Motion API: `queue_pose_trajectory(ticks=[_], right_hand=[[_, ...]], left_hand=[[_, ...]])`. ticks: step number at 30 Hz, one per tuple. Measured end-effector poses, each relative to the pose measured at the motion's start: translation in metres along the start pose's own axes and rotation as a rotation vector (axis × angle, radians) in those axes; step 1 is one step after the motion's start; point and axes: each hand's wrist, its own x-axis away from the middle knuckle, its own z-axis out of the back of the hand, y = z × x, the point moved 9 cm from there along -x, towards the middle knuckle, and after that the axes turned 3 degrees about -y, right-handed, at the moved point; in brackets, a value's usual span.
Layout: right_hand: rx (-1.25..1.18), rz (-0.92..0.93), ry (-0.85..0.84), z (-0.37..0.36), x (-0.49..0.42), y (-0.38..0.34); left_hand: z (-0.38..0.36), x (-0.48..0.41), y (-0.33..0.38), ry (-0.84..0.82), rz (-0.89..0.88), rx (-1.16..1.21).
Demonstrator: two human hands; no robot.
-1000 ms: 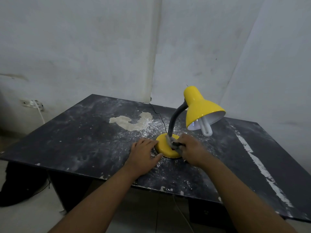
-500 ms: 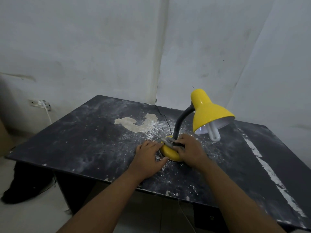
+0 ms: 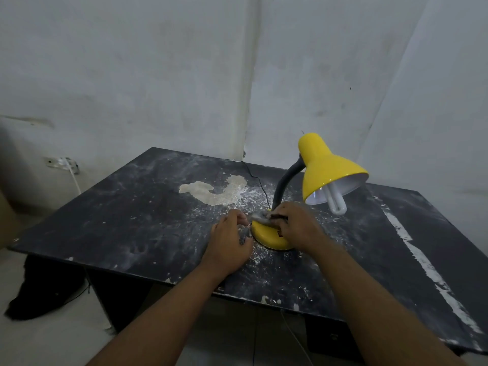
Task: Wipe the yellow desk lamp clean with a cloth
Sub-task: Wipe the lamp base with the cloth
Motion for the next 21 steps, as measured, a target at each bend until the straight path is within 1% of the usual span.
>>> queue_pose_trajectory(ticks=[3, 5, 7, 9, 10, 12, 15, 17, 19, 21], right_hand=[[0.029, -0.007, 0.028, -0.014, 0.006, -0.008], [0.056, 0.007, 0.015, -0.026, 0.013, -0.012], [0.020, 0.052, -0.040, -0.019, 0.013, -0.015], [-0.069, -0.004, -0.134, -0.008, 0.012, -0.003], [-0.087, -0.043, -0.150, -0.002, 0.013, 0.003], [-0.051, -0.071, -0.084, 0.005, 0.019, 0.010], [-0.042, 0.017, 0.039, -0.006, 0.044, 0.005], [-0.100, 0.034, 0.052, -0.006, 0.056, 0.008], [-0.188, -0.032, 0.021, 0.003, 0.057, 0.017], [-0.187, -0.099, 0.047, 0.014, 0.052, 0.026]], left_hand=[[0.003, 0.003, 0.005, 0.035, -0.038, -0.034], [0.006, 0.006, 0.009, 0.061, -0.054, -0.051], [0.009, 0.007, 0.011, 0.081, -0.064, -0.055], [0.012, 0.007, 0.013, 0.095, -0.075, -0.058], [0.012, 0.008, 0.014, 0.097, -0.078, -0.063], [0.011, 0.008, 0.014, 0.081, -0.077, -0.066], [0.006, 0.008, 0.013, 0.036, -0.085, -0.051], [0.004, 0.007, 0.016, 0.017, -0.122, -0.067], [0.003, 0.008, 0.018, 0.007, -0.145, -0.075], [0.001, 0.008, 0.017, -0.007, -0.139, -0.073]])
